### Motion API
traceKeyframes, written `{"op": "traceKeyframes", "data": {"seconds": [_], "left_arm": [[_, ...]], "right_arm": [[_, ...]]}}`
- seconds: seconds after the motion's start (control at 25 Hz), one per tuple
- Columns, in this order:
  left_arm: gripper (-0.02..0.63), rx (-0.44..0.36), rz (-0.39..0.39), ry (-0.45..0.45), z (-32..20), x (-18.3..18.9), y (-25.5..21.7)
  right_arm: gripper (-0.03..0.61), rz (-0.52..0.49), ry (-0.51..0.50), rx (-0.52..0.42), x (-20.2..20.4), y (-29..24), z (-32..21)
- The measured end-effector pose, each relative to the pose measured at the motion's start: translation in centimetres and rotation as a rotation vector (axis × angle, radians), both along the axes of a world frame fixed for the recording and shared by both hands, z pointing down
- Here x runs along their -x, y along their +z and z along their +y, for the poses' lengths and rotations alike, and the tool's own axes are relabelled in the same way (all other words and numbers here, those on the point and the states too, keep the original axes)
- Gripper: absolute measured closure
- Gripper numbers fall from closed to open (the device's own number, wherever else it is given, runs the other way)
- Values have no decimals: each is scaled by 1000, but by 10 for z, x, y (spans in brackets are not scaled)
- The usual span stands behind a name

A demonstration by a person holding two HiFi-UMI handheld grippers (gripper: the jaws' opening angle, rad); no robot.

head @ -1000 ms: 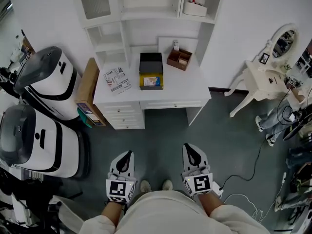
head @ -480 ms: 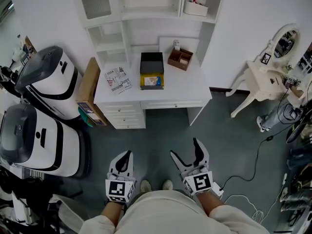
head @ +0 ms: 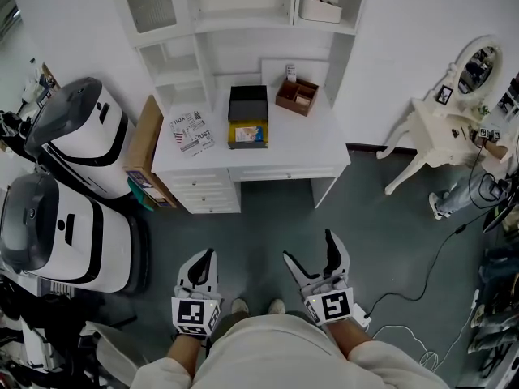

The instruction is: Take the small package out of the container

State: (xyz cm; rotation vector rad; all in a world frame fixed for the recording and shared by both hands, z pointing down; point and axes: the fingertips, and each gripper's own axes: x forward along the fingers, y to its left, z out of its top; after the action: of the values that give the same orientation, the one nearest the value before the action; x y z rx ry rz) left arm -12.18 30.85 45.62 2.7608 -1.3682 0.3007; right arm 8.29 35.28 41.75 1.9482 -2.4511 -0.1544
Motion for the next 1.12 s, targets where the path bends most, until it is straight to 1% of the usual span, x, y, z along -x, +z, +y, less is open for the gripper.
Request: {"op": "traceKeyframes", "data": {"seconds": [0.2,0.4,0.6,0.72,0.8,0.92,1.08,1.12], "left_arm": [[606,-5,-16,-16,-4,-17,5],[606,7,-16,-23,-24,-18,12],[606,25,2,-5,-77,-22,28],[606,36,15,17,-120,-26,33],[606,37,21,28,-152,-29,33],[606,36,27,38,-195,-30,30],[606,42,40,45,-250,-29,24],[606,45,42,47,-263,-27,24]], "right_arm": [[158,16,-19,-7,-21,5,-8],[160,14,-23,11,-25,15,-30],[160,26,-15,13,-23,20,-82],[160,37,8,27,-25,22,-118],[160,44,21,44,-26,23,-146],[160,42,38,20,-28,17,-186],[160,56,44,67,-27,16,-239],[160,60,46,62,-25,14,-253]]}}
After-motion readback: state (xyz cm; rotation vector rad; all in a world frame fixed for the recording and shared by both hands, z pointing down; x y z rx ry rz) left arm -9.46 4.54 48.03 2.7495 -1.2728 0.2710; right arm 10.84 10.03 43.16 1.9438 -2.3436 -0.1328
